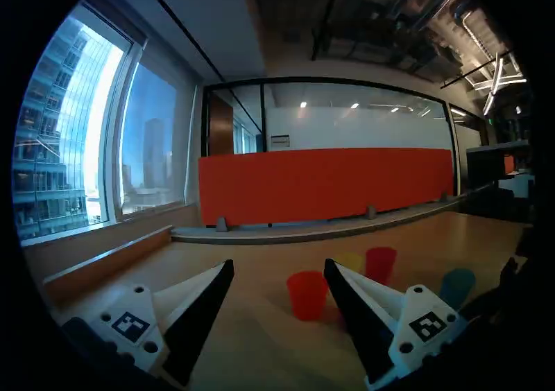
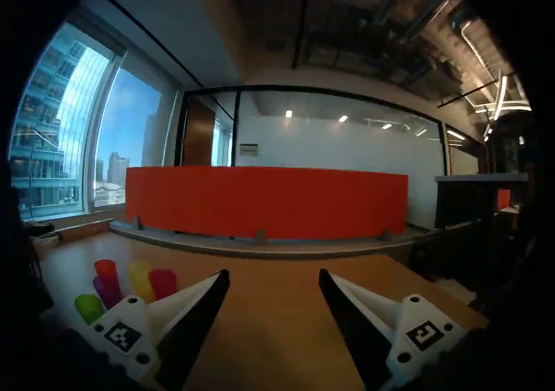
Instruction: Pour water
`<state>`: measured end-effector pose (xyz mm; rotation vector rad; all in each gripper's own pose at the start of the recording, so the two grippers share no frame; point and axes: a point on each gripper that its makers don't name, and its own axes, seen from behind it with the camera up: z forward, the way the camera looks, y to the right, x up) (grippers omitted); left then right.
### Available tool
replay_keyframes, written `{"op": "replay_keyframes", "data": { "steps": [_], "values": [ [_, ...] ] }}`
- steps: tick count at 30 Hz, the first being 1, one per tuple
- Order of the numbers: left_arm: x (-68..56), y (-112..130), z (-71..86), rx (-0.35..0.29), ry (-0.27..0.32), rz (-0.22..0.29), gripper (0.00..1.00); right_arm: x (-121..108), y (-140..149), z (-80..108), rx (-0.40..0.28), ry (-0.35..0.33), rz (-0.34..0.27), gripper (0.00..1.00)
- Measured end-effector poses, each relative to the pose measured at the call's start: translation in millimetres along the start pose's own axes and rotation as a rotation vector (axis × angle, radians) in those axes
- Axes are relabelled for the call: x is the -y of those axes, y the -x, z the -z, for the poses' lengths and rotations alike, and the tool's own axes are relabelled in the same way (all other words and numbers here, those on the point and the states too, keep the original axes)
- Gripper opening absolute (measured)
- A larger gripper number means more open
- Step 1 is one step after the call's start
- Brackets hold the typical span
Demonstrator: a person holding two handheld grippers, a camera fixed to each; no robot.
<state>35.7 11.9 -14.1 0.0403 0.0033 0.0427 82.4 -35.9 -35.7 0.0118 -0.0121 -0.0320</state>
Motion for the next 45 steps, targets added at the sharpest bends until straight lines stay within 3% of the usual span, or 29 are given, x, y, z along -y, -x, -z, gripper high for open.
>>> {"op": "replay_keyframes", "data": {
  "steps": [19,45],
  "values": [
    [9.5,35.6,-13.0,0.013,-0.029,0.031,0.97,2.7,7.1,4.2,0.031,0.016,0.002,1.0],
    [5.2,45.3,-17.9,0.018,-0.011,0.047,0.97,-1.9,7.4,5.0,0.036,0.022,0.005,1.0]
  ]
}}
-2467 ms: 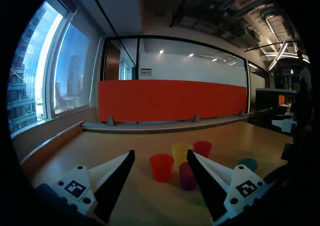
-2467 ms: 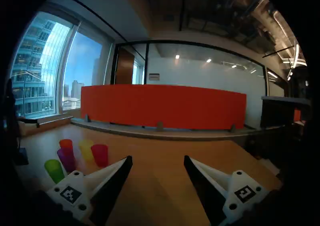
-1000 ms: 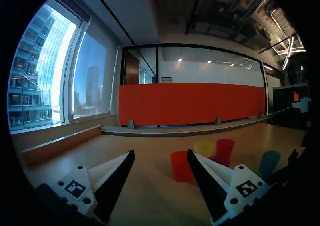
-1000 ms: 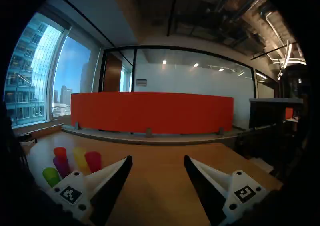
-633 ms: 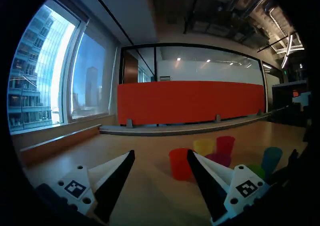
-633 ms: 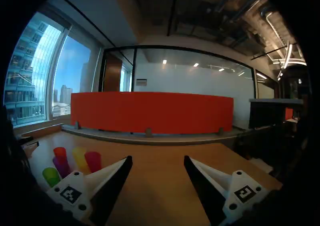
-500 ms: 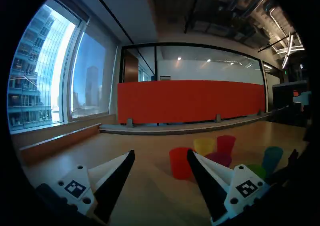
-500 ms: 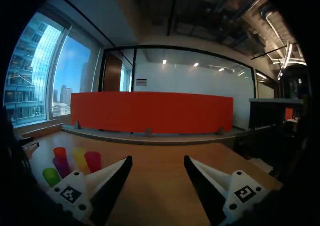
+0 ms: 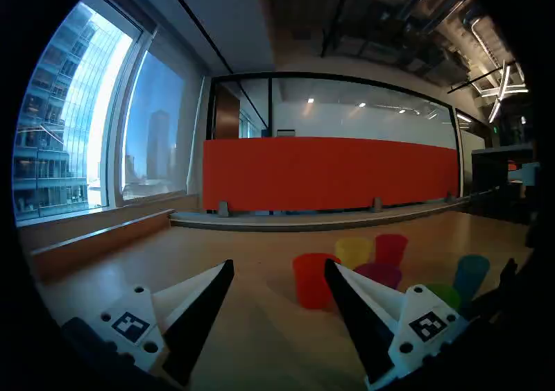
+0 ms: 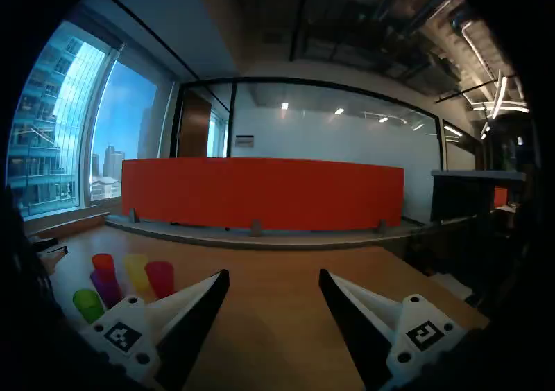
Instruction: Pour water
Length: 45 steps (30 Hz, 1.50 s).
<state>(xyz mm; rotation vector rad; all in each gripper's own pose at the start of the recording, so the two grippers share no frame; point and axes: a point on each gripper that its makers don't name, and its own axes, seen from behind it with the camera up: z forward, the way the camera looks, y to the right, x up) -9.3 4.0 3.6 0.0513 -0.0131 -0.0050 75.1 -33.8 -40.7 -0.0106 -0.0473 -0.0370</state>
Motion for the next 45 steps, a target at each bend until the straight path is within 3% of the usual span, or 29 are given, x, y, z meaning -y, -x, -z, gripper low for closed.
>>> {"op": "replay_keyframes", "data": {
  "steps": [17,26,45],
  "values": [
    [-1.3,-0.8,-0.4,0.001,0.007,0.001,0.97,-3.5,-0.7,1.4,-0.008,0.002,0.002,1.0],
    [-1.1,-0.4,-0.2,0.002,0.007,0.001,0.97,-7.4,-2.7,1.9,-0.039,0.002,0.035,1.0],
    [-1.1,-0.9,-0.8,0.002,0.007,0.0,0.97,-15.4,3.7,-20.1,-0.134,-0.006,-0.007,1.0]
  ]
}}
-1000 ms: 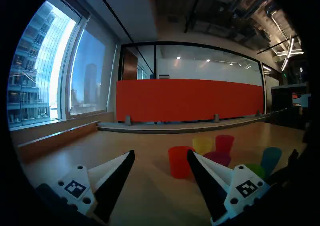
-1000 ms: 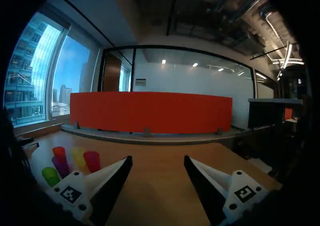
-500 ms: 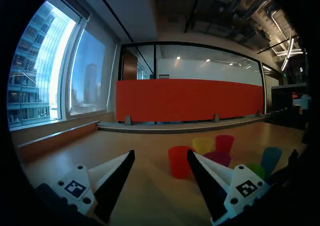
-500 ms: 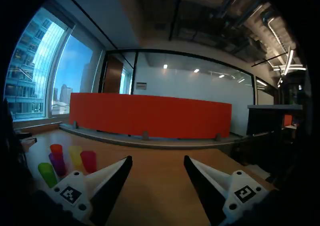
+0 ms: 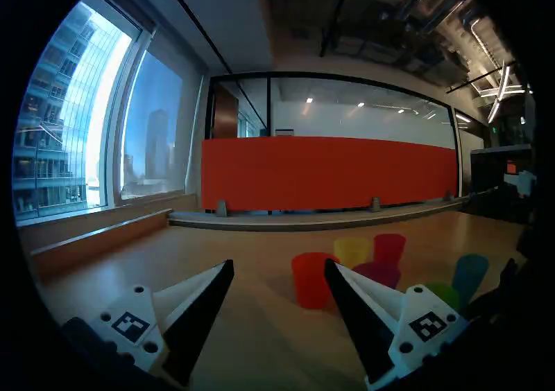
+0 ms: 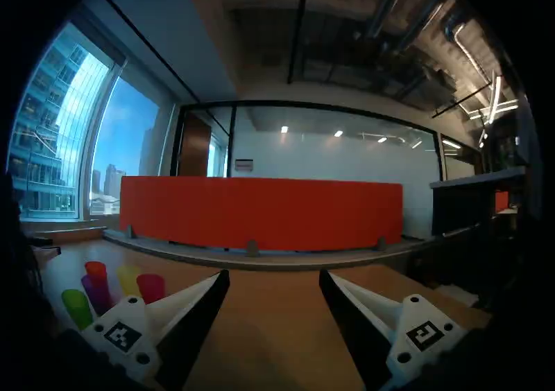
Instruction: Pour water
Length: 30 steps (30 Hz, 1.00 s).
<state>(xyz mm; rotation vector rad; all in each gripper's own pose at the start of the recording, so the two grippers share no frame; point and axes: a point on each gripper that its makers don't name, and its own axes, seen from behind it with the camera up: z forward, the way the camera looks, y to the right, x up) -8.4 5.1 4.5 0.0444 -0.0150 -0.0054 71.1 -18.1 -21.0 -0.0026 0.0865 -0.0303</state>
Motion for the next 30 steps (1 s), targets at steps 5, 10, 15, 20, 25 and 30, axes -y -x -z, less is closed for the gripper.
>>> {"op": "replay_keyframes", "data": {
  "steps": [5,10,15,20,25,30],
  "values": [
    [0.5,0.2,0.5,0.0,0.0,0.0,0.97,-0.1,16.6,-1.3,0.008,-0.005,-0.016,1.0],
    [0.6,0.1,0.5,0.0,0.0,0.0,0.97,-5.0,33.7,-1.5,0.019,0.003,-0.02,1.0],
    [0.6,0.0,0.3,0.0,0.0,0.0,0.97,-10.6,48.5,-0.9,0.036,0.01,-0.022,1.0],
    [0.0,0.1,0.4,0.0,0.0,0.0,0.97,-11.3,57.7,-2.6,0.05,0.008,-0.025,1.0],
    [0.0,-0.1,0.6,0.0,0.0,0.0,0.97,-13.5,63.8,-5.0,0.062,0.012,-0.028,1.0],
    [0.5,0.2,0.5,0.0,0.0,0.0,0.97,-14.4,66.3,-4.8,0.066,0.013,-0.031,1.0]
  ]
}}
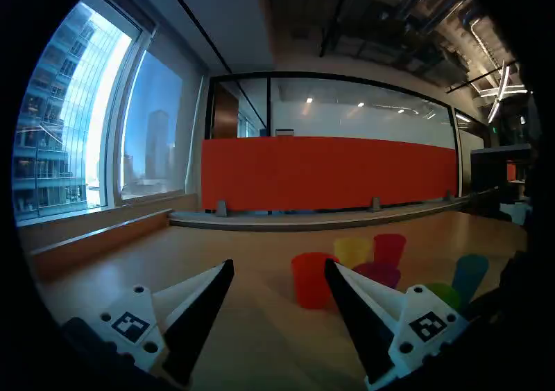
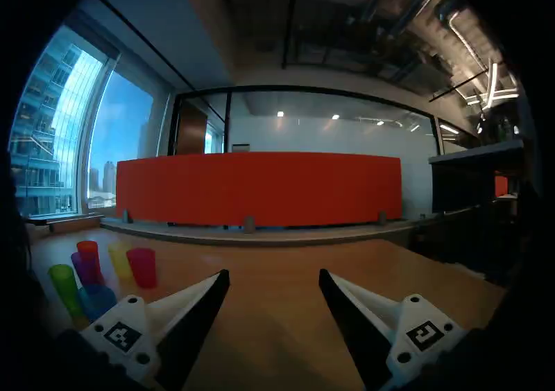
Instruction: Pour water
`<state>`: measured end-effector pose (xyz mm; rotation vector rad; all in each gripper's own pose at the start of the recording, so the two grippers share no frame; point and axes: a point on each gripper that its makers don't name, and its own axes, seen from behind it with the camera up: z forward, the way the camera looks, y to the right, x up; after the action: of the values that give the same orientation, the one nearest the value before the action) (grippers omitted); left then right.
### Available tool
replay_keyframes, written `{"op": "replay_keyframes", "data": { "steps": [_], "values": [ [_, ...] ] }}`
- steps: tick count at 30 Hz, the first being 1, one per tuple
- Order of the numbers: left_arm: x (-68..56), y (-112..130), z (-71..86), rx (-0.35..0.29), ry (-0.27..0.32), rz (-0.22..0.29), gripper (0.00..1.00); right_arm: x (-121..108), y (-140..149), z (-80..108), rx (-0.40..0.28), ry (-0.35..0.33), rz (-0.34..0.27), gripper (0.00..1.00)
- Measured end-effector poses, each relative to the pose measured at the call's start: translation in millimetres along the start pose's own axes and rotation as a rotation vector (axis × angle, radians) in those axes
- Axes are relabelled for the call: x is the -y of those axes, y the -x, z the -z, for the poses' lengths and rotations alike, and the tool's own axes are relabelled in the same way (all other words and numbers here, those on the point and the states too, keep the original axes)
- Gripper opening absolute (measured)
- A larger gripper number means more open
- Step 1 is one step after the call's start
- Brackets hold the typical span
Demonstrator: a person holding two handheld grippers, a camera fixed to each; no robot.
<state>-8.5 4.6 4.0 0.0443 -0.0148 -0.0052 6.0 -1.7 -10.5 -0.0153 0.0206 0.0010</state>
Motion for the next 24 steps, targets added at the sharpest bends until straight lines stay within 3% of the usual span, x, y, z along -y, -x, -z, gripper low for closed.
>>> {"op": "replay_keyframes", "data": {
  "steps": [24],
  "values": [
    [0.9,-0.2,-0.4,0.0,0.0,0.0,0.97,-0.9,7.5,-2.1,0.019,0.005,0.003,1.0]
  ]
}}
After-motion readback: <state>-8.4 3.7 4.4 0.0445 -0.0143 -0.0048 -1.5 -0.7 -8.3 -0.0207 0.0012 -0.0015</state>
